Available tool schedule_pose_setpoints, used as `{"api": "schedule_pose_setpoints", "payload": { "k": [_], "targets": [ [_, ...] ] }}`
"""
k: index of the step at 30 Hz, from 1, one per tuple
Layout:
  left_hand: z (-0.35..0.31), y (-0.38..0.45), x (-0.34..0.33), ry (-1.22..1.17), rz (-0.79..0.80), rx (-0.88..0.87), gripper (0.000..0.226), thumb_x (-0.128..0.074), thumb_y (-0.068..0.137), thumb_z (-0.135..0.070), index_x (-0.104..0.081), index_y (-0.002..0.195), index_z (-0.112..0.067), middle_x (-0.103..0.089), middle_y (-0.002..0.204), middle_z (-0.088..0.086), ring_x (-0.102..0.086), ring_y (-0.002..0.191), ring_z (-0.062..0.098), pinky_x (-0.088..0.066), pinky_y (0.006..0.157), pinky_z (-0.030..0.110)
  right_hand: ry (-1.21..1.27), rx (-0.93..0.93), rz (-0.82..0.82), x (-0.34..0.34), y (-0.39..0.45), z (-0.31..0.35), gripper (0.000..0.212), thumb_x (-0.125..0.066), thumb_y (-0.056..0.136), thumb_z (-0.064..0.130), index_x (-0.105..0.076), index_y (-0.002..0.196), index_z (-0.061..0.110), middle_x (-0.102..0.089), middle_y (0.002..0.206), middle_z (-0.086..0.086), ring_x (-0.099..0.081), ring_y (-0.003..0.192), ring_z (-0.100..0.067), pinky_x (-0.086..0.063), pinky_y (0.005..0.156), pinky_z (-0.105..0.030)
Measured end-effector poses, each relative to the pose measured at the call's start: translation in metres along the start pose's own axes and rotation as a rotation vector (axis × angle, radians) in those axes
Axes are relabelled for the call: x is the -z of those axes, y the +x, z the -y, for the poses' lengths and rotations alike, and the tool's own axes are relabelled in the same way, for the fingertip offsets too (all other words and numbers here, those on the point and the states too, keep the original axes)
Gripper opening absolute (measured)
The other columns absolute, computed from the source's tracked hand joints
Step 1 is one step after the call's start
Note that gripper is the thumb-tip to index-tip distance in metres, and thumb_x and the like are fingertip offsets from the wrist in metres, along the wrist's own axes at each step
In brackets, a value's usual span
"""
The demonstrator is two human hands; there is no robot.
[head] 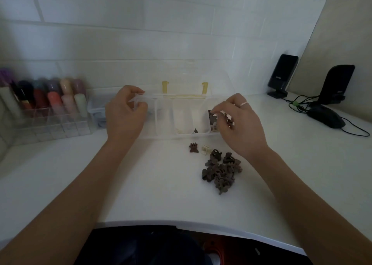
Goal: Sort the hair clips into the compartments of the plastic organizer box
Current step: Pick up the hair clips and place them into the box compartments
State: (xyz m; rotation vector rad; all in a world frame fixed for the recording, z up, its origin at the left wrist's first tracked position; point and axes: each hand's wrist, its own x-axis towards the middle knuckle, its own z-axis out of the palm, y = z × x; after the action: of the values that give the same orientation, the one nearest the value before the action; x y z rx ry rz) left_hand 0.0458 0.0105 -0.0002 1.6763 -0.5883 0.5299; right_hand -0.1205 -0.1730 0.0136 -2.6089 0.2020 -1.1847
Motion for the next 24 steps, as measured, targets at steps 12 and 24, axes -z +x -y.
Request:
{"api": "schedule_pose_setpoints", "payload": {
  "k": [12, 24],
  "targets": [
    [-0.001, 0.003, -0.002, -0.001, 0.009, 0.125, 0.023, -0.051, 0.069, -0.025, -0.060, 0.089, -0.031, -0.069, 0.094, 0.003, -0.064, 0.080, 0.019, -0.053, 0.081, 0.039, -0.278, 0.022, 0.601, 0.014, -0.003, 0.023, 0.023, -0.051, 0.087, 0.049, -0.068, 0.099, 0.040, -0.039, 0.055, 0.021, -0.040, 0.056, -0.001, -0.027, 0.053, -0.014],
    [-0.001, 0.003, -0.002, -0.018, 0.007, 0.154, 0.022, -0.053, 0.068, -0.024, -0.061, 0.087, -0.034, -0.070, 0.095, 0.004, -0.065, 0.079, 0.019, -0.053, 0.082, 0.041, -0.288, -0.084, 0.608, 0.014, 0.001, 0.017, 0.029, -0.056, 0.084, 0.057, -0.063, 0.108, 0.043, -0.039, 0.065, 0.022, -0.044, 0.072, -0.004, -0.034, 0.066, -0.024]
  ]
}}
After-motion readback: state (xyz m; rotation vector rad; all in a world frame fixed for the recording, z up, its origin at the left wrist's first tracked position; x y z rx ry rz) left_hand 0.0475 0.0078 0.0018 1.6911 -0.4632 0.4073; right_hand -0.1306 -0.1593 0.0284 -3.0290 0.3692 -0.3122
